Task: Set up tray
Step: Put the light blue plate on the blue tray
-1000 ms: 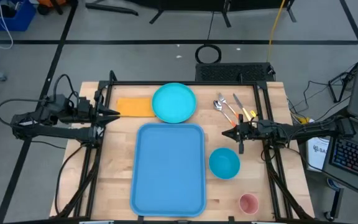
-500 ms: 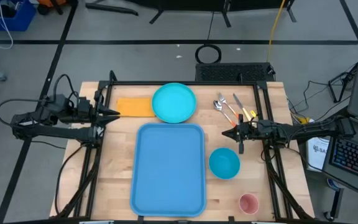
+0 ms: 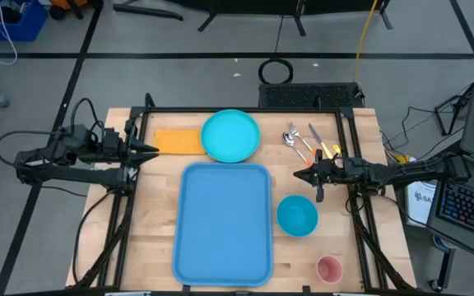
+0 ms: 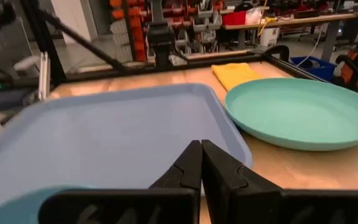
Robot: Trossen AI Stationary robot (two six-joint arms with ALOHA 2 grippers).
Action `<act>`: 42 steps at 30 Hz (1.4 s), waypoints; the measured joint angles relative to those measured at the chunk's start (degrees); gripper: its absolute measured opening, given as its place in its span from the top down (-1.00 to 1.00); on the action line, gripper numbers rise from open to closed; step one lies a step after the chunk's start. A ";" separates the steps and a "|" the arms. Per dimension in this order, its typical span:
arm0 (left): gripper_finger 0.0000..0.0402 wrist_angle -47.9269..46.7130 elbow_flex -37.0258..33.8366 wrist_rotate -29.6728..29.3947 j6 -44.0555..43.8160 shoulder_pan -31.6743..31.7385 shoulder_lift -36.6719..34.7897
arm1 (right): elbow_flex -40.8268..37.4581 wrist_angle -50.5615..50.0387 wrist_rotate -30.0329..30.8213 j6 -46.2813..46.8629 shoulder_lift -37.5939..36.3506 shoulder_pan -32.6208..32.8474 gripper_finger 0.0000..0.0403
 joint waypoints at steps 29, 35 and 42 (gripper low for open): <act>0.69 7.57 -7.09 1.20 -12.67 -2.29 17.36 | 0.01 11.11 -7.17 19.44 0.49 4.90 1.00; 0.69 17.37 -11.17 -6.51 -16.75 -2.24 25.90 | 0.02 14.28 -4.46 19.00 2.25 5.27 1.00; 0.69 23.47 -11.13 -10.31 -7.60 -2.21 31.60 | 0.96 17.93 -4.45 15.63 6.17 4.79 1.00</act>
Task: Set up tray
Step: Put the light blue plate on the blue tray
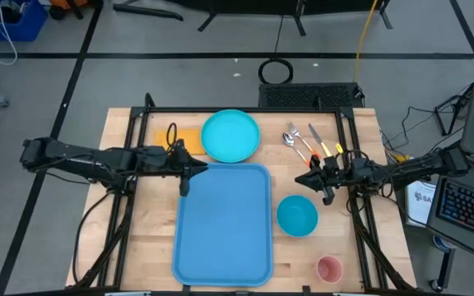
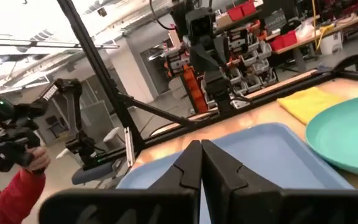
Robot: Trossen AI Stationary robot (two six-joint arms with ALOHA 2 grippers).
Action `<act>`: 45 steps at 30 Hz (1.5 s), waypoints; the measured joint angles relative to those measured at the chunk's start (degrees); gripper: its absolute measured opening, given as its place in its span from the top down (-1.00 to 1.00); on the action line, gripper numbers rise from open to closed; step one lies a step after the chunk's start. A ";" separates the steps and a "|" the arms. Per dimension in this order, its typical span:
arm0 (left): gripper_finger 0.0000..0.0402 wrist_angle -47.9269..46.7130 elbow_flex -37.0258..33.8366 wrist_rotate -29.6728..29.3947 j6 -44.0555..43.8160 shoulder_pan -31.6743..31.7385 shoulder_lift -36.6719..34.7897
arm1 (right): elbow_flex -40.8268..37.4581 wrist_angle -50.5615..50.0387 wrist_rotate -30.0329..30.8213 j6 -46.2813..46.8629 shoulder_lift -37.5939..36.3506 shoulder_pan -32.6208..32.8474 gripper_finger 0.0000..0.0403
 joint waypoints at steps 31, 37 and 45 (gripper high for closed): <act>0.69 -13.11 7.50 -2.89 14.78 10.84 17.48 | 11.67 15.55 3.15 -16.54 9.98 8.35 1.00; 0.69 -20.56 11.70 -3.00 21.04 13.53 22.40 | 11.71 18.62 3.54 -18.85 9.94 7.20 1.00; 0.59 -21.36 14.07 0.19 27.46 15.73 26.19 | 11.71 17.53 7.64 -18.84 10.57 7.06 1.00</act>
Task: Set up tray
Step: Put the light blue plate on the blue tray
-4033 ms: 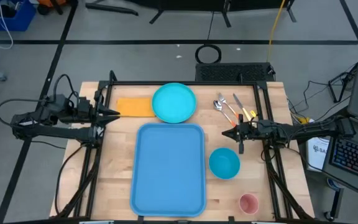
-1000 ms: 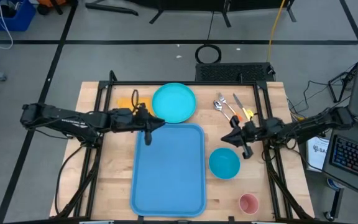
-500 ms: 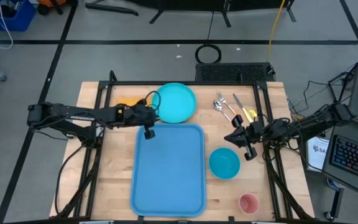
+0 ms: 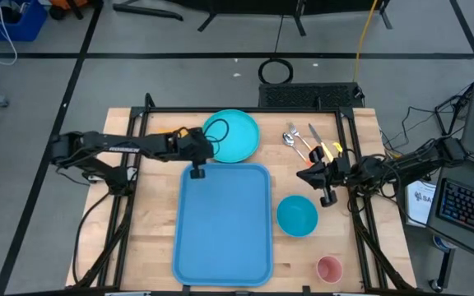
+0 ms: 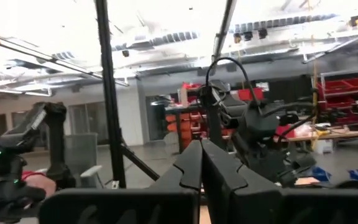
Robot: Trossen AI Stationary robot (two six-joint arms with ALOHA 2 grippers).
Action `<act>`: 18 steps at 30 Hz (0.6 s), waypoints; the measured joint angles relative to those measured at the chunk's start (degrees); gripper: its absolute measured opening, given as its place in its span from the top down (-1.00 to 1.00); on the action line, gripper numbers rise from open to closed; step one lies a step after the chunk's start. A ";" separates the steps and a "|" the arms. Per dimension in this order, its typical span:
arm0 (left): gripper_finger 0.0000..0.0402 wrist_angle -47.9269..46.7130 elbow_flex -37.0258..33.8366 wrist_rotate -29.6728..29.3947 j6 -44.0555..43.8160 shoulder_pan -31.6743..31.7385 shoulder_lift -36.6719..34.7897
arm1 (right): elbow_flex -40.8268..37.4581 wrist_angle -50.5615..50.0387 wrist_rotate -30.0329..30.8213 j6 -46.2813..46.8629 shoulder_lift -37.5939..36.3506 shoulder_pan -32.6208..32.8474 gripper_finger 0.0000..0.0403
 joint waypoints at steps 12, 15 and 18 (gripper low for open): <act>0.06 -0.17 0.46 -1.91 1.76 1.07 6.04 | 0.02 0.52 0.20 1.27 2.58 -0.28 1.00; 0.06 0.05 0.44 -3.18 2.58 1.36 8.15 | 0.02 0.78 0.20 1.30 2.82 -0.34 1.00; 0.08 -0.03 0.44 -4.61 3.37 1.50 9.77 | 0.02 1.25 0.17 1.29 2.86 -0.36 1.00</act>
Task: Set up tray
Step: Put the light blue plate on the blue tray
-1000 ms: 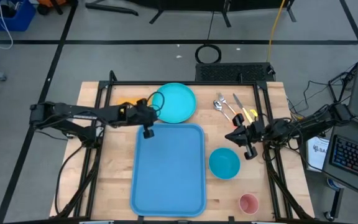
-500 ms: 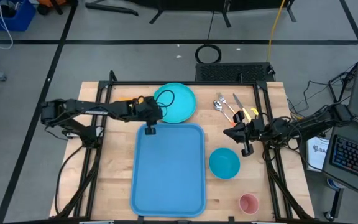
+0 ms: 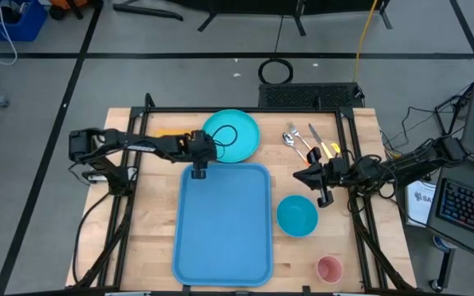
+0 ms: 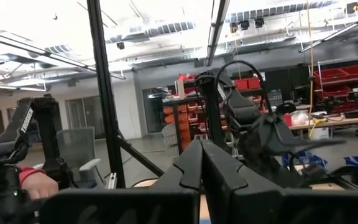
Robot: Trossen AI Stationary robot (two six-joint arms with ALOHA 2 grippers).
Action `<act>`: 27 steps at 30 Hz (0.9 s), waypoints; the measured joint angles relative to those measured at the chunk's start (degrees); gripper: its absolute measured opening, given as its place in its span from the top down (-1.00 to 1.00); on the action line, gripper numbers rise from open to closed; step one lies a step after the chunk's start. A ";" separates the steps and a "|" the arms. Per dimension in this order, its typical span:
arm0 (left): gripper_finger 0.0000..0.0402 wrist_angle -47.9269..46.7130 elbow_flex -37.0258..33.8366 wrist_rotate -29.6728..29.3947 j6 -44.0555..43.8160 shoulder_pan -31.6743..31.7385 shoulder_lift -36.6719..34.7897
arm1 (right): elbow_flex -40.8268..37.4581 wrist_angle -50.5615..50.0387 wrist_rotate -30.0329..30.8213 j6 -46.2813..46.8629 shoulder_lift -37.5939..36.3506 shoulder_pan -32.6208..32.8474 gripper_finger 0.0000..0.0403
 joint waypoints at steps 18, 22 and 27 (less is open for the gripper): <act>0.18 2.58 0.00 1.61 1.52 0.10 0.27 | 0.00 0.53 -0.02 -0.87 0.20 -0.02 1.00; 0.18 3.31 -0.04 1.64 2.18 0.16 1.60 | 0.00 0.53 -0.01 -0.87 0.22 -0.02 1.00; 0.19 4.56 -0.03 0.94 2.49 0.69 3.73 | 0.00 0.27 1.46 -0.92 0.20 -0.02 1.00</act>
